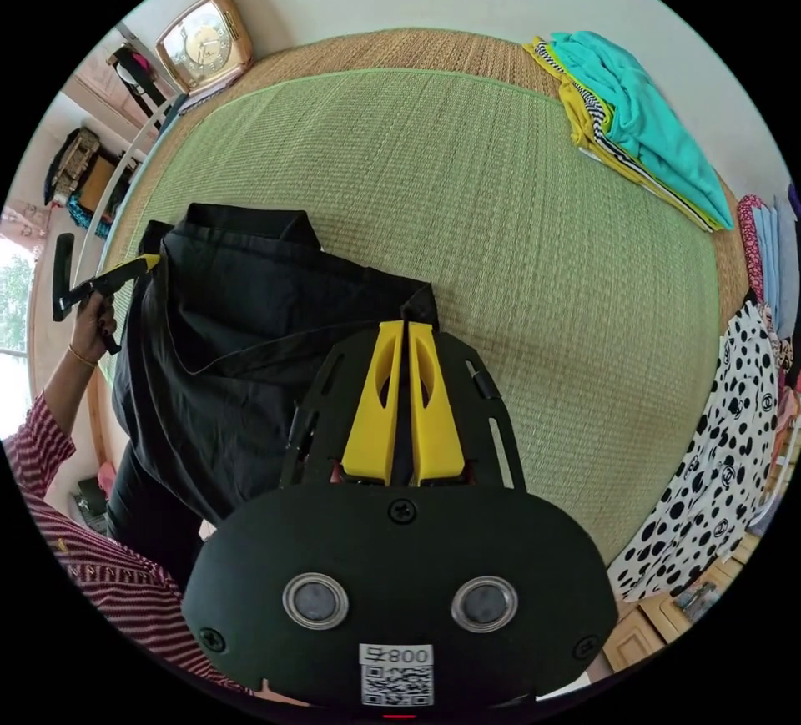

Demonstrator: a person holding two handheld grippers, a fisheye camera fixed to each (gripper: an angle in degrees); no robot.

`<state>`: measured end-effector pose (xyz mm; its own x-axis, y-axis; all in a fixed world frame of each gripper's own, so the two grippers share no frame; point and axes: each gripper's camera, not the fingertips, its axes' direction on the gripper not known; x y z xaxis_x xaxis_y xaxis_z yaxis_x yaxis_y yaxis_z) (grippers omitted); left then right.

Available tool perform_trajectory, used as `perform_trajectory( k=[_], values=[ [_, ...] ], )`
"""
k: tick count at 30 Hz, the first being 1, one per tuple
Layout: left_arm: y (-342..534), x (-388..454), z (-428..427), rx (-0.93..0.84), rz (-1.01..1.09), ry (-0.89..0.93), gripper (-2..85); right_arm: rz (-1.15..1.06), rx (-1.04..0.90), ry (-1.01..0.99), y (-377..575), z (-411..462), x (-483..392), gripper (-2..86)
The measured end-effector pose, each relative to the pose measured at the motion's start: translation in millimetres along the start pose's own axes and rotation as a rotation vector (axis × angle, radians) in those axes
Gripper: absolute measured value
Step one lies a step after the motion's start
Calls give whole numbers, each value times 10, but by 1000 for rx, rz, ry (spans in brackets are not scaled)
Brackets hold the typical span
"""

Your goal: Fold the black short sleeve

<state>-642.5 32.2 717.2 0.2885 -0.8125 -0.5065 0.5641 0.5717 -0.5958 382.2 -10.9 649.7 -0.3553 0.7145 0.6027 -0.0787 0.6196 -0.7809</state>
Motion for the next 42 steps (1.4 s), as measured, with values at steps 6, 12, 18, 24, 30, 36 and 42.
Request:
perform_trajectory(
  k=[6, 12, 18, 24, 30, 36, 42],
  values=[
    [-49, -152, -165, 91, -49, 67, 3, 98, 93, -141, 64, -264, 347, 5],
    [-194, -360, -41, 101, -113, 63, 2, 204, 135, -231, 25, -383, 748, 4],
    [-170, -535, 99, 102, -159, 87, 3, 351, 160, -422, 113, -169, 1205, 4],
    [10, -517, -58, 172, -129, 133, 4, 330, 191, -471, 267, -222, 1256, 6],
    [-78, -48, 202, 76, 70, 173, 21, 318, 211, -460, 379, -325, 1233, 21],
    [-125, 354, 691, -112, 199, 131, 14, 320, 208, -408, 443, -351, 1088, 59],
    [149, 476, 675, -121, 280, 96, 4, 207, 219, -398, 315, -431, 702, 64]
  ],
)
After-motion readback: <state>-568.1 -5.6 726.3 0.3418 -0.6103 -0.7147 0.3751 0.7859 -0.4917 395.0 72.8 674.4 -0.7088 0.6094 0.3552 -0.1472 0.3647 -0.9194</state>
